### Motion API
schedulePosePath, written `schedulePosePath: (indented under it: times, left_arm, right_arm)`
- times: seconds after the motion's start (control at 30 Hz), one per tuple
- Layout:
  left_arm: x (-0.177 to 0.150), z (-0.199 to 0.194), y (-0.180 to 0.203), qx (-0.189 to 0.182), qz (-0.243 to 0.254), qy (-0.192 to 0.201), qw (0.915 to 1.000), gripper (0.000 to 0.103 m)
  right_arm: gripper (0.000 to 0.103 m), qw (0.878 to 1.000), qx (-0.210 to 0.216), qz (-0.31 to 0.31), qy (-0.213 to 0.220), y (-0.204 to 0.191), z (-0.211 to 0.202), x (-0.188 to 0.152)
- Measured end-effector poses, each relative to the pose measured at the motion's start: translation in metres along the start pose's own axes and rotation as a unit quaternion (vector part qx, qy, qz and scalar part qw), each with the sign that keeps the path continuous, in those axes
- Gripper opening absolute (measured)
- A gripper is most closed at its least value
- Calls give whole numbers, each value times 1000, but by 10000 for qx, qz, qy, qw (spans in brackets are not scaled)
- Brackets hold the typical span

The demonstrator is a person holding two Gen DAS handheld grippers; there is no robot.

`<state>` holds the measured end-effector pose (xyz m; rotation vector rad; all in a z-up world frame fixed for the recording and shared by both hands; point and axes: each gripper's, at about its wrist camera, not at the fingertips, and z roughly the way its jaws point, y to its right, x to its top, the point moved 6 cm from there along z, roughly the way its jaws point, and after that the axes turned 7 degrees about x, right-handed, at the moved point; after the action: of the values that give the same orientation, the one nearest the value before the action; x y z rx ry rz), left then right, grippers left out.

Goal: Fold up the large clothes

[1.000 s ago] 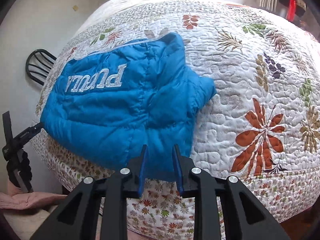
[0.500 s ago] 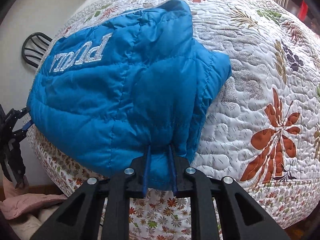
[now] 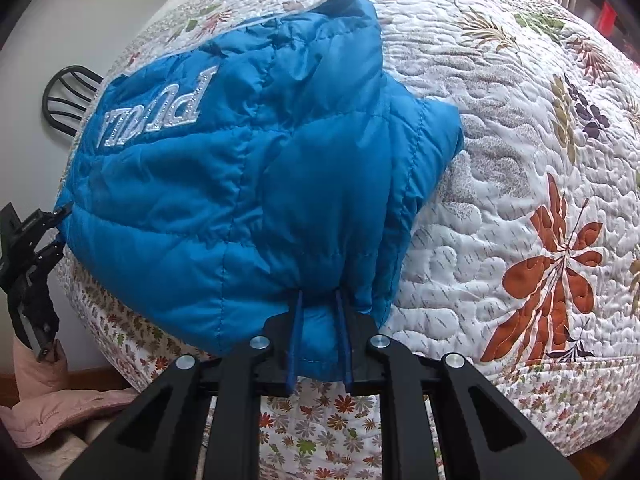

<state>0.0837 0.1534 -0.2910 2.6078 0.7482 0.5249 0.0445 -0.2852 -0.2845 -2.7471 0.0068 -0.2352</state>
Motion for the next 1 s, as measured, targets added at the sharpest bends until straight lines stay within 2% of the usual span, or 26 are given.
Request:
schedulePosePath:
  times: [0.07,0.37,0.7,0.93,1.0]
  left_arm:
    - [-4,-1,-1,42,160,38,9999,28]
    - [-12,17,-9,143,447,19,9989,28]
    - [-14,19,-10,152,427,72,9989,28]
    - [-12,2,-2,161,470,289,9983,23]
    - [-11,-8,5,230,632,433,9968,22]
  right_arm:
    - [15,10000,-29,-2,-24,-1,1,2]
    - [15,9997,-194,-64,-154,-7,14,9]
    - [14,9998,-140,-110,-100,-7,24,13]
    - [14,9998,205,3,69,-2,14,6]
    - [20,9989,433,70,184,1,-1,3]
